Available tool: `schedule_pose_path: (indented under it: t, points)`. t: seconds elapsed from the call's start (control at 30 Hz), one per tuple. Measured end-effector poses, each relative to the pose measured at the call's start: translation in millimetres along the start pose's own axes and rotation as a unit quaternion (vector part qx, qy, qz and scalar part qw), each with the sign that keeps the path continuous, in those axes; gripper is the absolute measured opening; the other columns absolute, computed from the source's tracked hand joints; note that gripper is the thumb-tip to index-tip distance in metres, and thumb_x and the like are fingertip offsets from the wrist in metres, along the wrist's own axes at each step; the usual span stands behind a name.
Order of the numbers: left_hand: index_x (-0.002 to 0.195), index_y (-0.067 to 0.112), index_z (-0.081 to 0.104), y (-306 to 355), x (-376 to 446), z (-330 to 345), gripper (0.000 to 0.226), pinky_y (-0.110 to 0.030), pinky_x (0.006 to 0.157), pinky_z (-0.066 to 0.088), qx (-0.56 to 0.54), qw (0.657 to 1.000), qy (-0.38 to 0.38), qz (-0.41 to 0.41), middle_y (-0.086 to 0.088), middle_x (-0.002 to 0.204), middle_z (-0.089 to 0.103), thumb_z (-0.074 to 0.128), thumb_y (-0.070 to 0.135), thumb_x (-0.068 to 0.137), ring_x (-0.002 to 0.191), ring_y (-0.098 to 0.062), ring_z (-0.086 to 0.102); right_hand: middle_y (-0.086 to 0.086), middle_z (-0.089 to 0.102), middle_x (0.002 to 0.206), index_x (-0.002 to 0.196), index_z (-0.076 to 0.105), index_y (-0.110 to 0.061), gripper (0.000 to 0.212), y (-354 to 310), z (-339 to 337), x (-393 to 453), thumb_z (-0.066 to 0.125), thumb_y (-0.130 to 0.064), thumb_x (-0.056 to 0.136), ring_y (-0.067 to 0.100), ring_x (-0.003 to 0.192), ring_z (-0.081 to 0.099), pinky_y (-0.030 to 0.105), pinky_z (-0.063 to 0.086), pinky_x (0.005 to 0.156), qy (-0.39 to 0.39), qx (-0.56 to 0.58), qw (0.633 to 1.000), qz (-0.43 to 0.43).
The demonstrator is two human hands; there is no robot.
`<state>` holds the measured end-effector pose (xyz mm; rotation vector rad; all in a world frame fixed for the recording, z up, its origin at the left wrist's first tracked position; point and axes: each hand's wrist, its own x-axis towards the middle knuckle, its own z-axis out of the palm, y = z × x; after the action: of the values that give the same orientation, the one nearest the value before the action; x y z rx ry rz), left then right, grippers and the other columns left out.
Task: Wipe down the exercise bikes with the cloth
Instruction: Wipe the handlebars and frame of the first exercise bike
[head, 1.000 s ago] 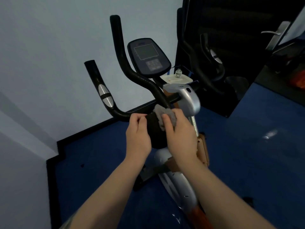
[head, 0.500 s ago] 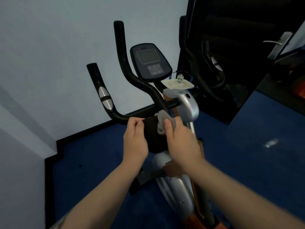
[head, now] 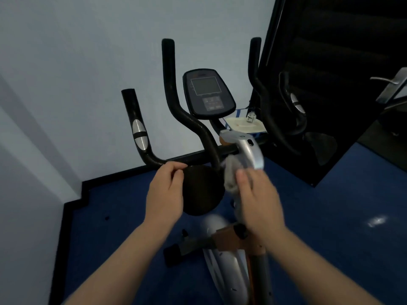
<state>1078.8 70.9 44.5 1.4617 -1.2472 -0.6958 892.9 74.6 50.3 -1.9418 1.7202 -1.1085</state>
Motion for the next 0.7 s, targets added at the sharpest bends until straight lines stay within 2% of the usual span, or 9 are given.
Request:
schedule_pose_path:
  t: [0.1,0.17,0.27,0.33,0.4,0.47,0.57,0.63,0.7]
  points:
    - [0.103,0.029,0.06,15,14,0,0.026,-0.028,0.087,0.047,0.049,0.998,-0.007,0.042,0.012,0.105,0.062,0.055,0.009,0.086,0.098,0.0,0.057,-0.012,0.048,0.098,0.103,0.043,-0.034,0.012,-12,-7,64,0.042,-0.044,0.096,0.011,0.086,0.055,0.029,0.042,0.063,-0.006,0.04,0.998,-0.048]
    - [0.105,0.027,0.059,29,35,4,0.027,-0.031,0.09,0.045,0.101,0.992,-0.014,0.078,0.01,0.108,0.061,0.06,0.012,0.083,0.104,-0.008,0.055,-0.01,0.048,0.103,0.111,0.041,-0.033,0.021,-24,5,102,0.051,-0.039,0.093,0.012,0.084,0.055,0.033,0.044,0.064,-0.034,0.005,0.995,-0.097]
    - [0.111,0.025,0.06,40,64,9,0.027,-0.036,0.094,0.041,0.201,0.971,-0.04,0.122,0.004,0.113,0.06,0.061,0.025,0.084,0.108,-0.015,0.051,-0.003,0.048,0.1,0.099,0.049,-0.022,0.015,-30,35,128,0.057,-0.033,0.091,0.016,0.082,0.053,0.035,0.044,0.064,-0.051,-0.046,0.986,-0.155]
    - [0.116,0.022,0.059,35,70,11,0.031,-0.034,0.096,0.039,0.253,0.957,-0.065,0.126,0.001,0.115,0.06,0.059,0.029,0.086,0.109,-0.017,0.051,-0.001,0.052,0.094,0.091,0.052,-0.017,0.013,-22,48,120,0.06,-0.028,0.09,0.014,0.081,0.052,0.035,0.044,0.066,-0.025,0.022,0.992,-0.121]
    - [0.121,0.021,0.056,28,68,13,0.033,-0.033,0.096,0.04,0.267,0.955,-0.078,0.108,0.001,0.117,0.059,0.055,0.032,0.09,0.109,-0.016,0.05,-0.006,0.054,0.082,0.083,0.051,-0.016,0.015,-7,45,98,0.061,-0.026,0.09,0.008,0.074,0.052,0.028,0.042,0.063,0.001,0.075,0.993,-0.089]
    - [0.121,0.021,0.055,22,66,14,0.03,-0.032,0.092,0.042,0.291,0.949,-0.057,0.103,0.002,0.115,0.06,0.049,0.032,0.094,0.106,-0.015,0.051,-0.009,0.054,0.074,0.079,0.049,-0.019,0.019,7,33,82,0.06,-0.028,0.09,0.006,0.069,0.052,0.024,0.041,0.059,-0.025,0.077,0.992,-0.097]
    - [0.12,0.023,0.056,22,67,14,0.027,-0.029,0.089,0.04,0.309,0.943,-0.05,0.111,0.004,0.115,0.06,0.044,0.025,0.096,0.104,-0.014,0.052,-0.007,0.056,0.069,0.079,0.046,-0.022,0.022,-2,21,102,0.057,-0.038,0.09,0.004,0.065,0.054,0.026,0.044,0.056,-0.074,-0.014,0.99,-0.117]
    - [0.121,0.022,0.056,23,69,14,0.028,-0.032,0.092,0.041,0.294,0.947,-0.07,0.108,0.004,0.117,0.06,0.045,0.021,0.096,0.107,-0.014,0.051,-0.011,0.055,0.069,0.081,0.046,-0.022,0.02,-17,30,117,0.059,-0.035,0.089,0.001,0.065,0.053,0.015,0.037,0.053,-0.039,-0.016,0.994,-0.1]
    - [0.122,0.021,0.056,24,69,13,0.029,-0.035,0.095,0.042,0.286,0.949,-0.08,0.105,0.003,0.118,0.06,0.045,0.019,0.095,0.108,-0.015,0.052,-0.013,0.052,0.073,0.081,0.048,-0.019,0.018,-21,42,104,0.063,-0.026,0.089,-0.001,0.07,0.051,0.013,0.035,0.056,-0.014,0.01,0.997,-0.078]
